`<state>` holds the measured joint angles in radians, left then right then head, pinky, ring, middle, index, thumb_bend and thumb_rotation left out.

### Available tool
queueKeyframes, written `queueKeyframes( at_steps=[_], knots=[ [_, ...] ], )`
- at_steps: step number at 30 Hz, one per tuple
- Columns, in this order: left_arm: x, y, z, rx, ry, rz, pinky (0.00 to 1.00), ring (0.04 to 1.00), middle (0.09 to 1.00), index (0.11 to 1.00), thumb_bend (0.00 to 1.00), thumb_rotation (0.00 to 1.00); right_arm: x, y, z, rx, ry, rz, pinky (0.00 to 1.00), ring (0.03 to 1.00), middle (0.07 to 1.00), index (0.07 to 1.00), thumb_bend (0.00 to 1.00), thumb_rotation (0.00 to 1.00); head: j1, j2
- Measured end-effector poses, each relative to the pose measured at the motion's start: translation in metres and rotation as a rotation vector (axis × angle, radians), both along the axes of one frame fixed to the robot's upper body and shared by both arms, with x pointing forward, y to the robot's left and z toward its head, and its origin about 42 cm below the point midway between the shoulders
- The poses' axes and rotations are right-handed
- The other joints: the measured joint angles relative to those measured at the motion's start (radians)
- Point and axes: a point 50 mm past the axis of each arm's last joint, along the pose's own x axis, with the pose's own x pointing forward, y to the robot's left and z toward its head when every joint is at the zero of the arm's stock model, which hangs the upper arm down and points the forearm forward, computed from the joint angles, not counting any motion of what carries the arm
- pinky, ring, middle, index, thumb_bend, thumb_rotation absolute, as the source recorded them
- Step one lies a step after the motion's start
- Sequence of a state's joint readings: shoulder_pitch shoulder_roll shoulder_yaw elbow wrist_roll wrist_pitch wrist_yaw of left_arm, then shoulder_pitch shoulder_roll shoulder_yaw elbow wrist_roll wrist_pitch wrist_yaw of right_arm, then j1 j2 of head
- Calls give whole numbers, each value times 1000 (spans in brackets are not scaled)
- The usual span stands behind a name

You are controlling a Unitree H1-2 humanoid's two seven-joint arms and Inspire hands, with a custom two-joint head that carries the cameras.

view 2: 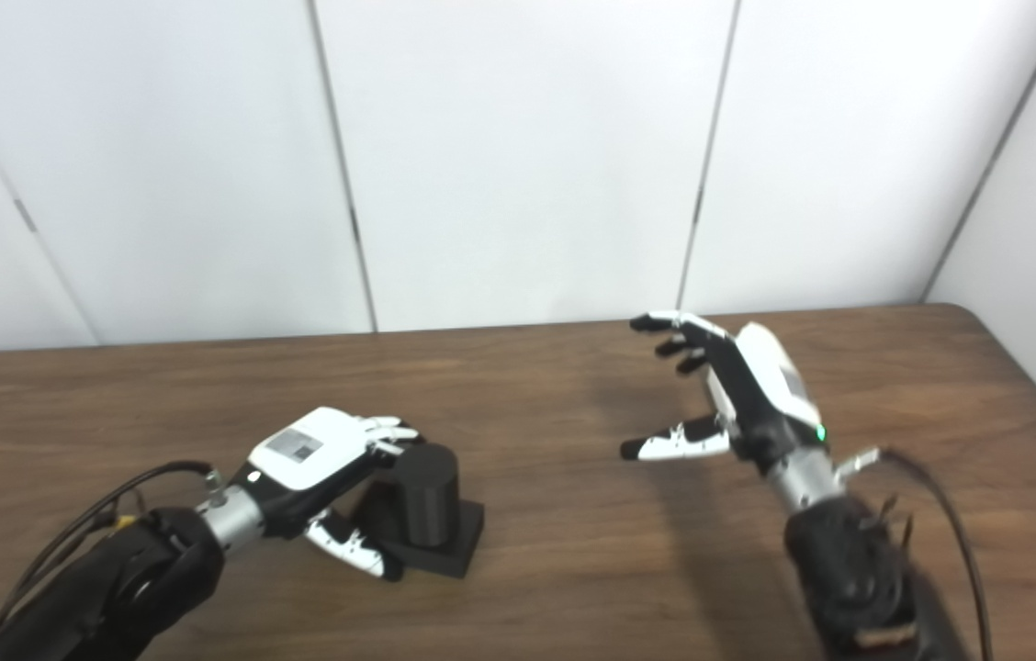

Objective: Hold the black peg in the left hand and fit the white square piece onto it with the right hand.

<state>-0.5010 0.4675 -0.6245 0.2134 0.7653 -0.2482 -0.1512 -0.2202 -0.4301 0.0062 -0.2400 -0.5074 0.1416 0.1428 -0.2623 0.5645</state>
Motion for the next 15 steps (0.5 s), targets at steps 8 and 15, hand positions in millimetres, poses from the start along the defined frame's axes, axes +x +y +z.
queueKeyframes(
  at_steps=[8,15],
  knots=[
    [-4,5,-2,-11,-6,1,790,853,854,492,524,68,20,-18,29,-329,138,-43,749,897,920,755,827,163,-129,-61],
    [-8,12,-4,-33,-18,-9,750,826,833,491,524,63,41,-21,41,-508,248,-98,865,950,941,799,850,136,-186,-92]
  ],
)
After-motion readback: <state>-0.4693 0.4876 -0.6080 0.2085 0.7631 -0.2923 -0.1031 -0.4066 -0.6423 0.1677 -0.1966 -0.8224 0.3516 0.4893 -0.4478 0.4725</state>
